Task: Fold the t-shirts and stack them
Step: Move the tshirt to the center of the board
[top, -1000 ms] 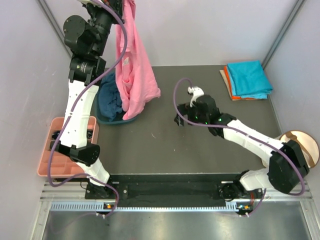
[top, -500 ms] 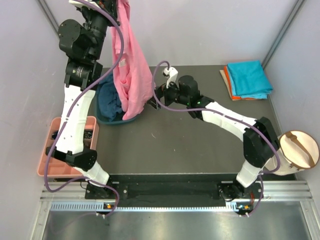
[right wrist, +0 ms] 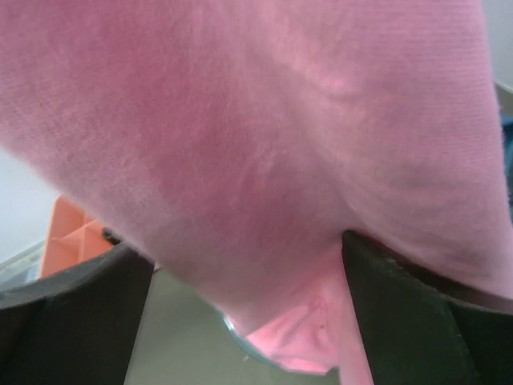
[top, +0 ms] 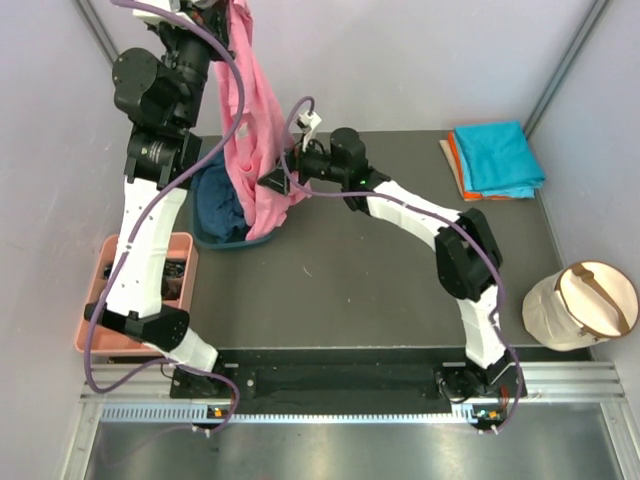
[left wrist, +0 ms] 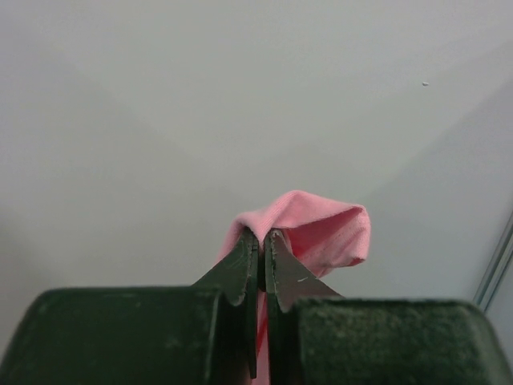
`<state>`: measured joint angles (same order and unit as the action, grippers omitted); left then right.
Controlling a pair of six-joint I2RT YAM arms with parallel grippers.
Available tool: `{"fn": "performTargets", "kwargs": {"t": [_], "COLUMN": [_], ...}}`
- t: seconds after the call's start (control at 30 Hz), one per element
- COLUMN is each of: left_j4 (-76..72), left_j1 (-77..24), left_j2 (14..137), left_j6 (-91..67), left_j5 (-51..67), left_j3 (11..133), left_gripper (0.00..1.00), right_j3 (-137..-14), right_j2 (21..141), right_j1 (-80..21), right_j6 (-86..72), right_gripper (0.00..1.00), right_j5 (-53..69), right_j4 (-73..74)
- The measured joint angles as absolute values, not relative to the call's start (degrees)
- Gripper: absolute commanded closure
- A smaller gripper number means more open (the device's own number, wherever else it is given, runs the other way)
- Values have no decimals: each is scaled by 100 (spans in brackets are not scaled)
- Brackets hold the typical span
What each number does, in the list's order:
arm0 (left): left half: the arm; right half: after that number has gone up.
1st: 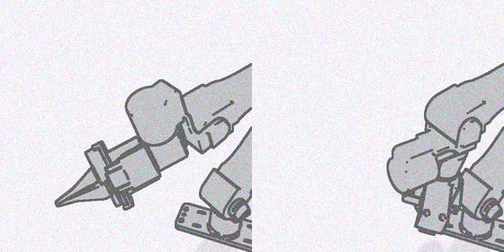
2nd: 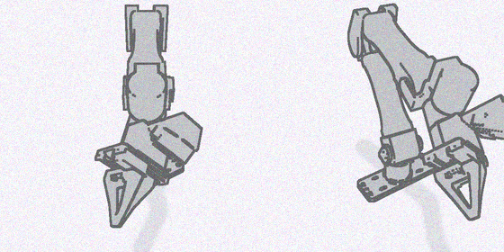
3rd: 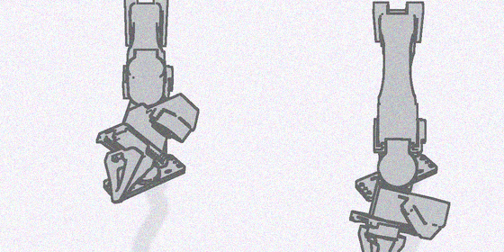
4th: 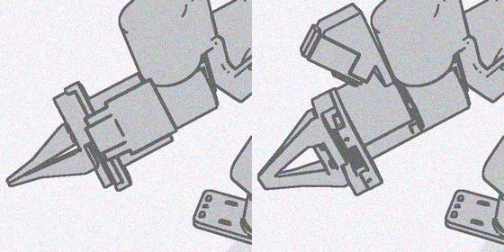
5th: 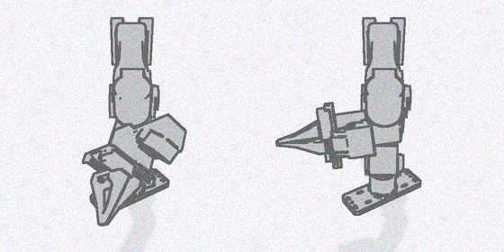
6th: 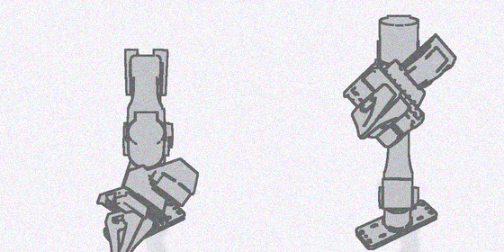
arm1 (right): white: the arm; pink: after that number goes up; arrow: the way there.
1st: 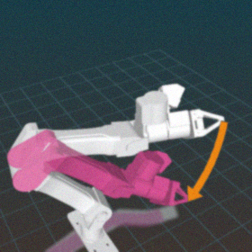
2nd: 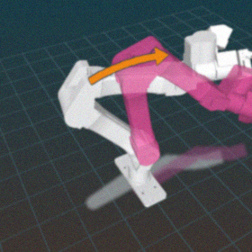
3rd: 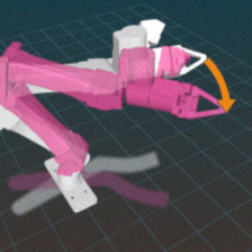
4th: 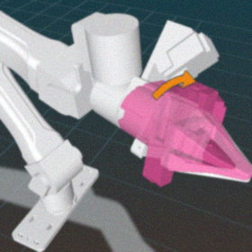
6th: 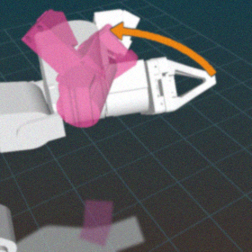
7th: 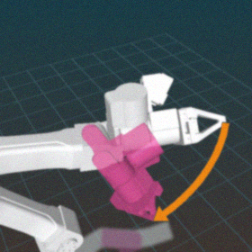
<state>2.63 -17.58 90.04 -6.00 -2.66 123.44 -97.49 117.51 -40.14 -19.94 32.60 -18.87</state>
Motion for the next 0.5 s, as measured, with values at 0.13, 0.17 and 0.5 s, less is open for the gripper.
{"fn": "performTargets", "kwargs": {"t": [0.13,0.17,0.5], "left_j4": [222,207,97], "left_j1": [-1721,-1712,-1629], "left_j2": [8820,8788,8543], "left_j6": [-582,-582,-561], "left_j5": [-314,-336,-421], "left_j3": [12125,12092,11666], "left_gripper": [100,100,100], "right_j3": [-10595,-10700,-10322], "right_j2": [12398,12490,12193], "right_j1": [-4014,-4014,-4014], "right_j6": [-2082,-2119,-1844], "right_gripper": [100,100,100], "right_j5": [3326,3312,2934], "right_j4": [-1723,-1688,-1433]}}
